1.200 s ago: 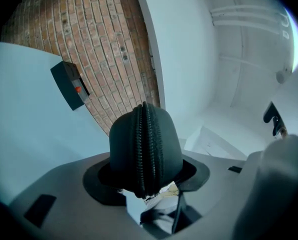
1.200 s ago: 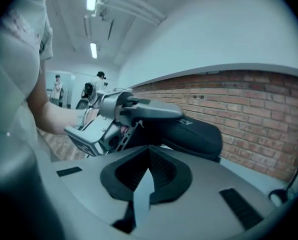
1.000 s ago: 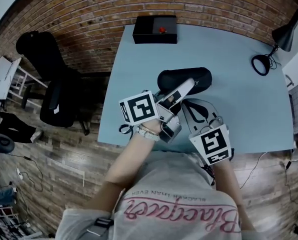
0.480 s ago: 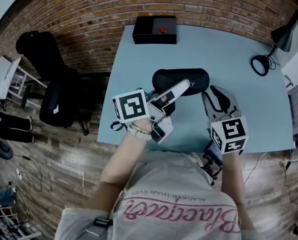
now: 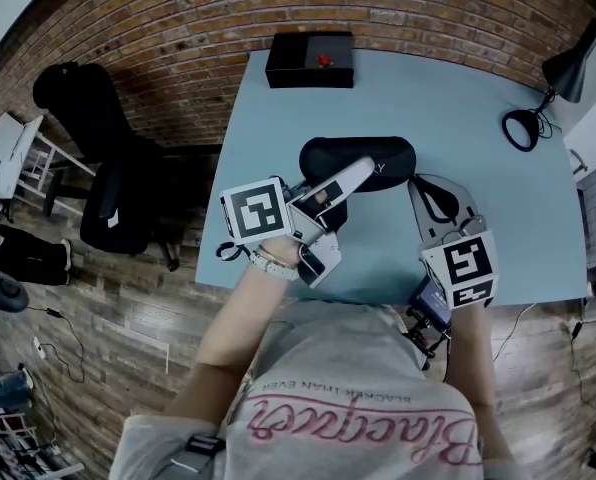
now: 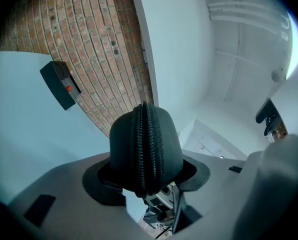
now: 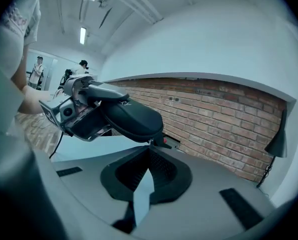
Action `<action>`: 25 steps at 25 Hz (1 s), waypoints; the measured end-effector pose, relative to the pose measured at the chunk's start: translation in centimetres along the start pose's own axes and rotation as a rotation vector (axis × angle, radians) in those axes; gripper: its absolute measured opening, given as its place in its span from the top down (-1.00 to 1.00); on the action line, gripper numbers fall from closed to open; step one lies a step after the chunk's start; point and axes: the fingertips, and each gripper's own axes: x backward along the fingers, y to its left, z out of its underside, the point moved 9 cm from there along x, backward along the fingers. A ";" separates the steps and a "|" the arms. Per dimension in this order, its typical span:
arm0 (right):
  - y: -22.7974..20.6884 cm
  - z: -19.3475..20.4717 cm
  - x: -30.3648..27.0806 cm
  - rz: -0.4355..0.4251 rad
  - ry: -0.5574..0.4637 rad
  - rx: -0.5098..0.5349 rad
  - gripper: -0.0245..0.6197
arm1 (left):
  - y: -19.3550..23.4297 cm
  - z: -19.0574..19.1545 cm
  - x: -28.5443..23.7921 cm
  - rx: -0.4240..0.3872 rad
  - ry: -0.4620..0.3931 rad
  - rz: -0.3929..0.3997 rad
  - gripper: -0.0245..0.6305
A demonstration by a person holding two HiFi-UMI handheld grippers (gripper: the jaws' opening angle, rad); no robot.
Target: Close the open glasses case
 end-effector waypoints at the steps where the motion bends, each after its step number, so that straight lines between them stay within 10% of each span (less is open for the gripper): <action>1: 0.1 -0.1 0.0 0.002 0.008 0.012 0.87 | 0.0 0.1 0.0 0.011 -0.010 0.004 0.15; 16: 0.1 0.9 0.7 -0.053 -0.039 -0.168 0.87 | -0.2 0.2 0.1 0.026 -0.011 0.035 0.15; 25: 0.8 0.3 -0.3 -0.088 0.044 -0.016 0.87 | 0.1 -0.1 0.6 0.030 -0.024 0.012 0.15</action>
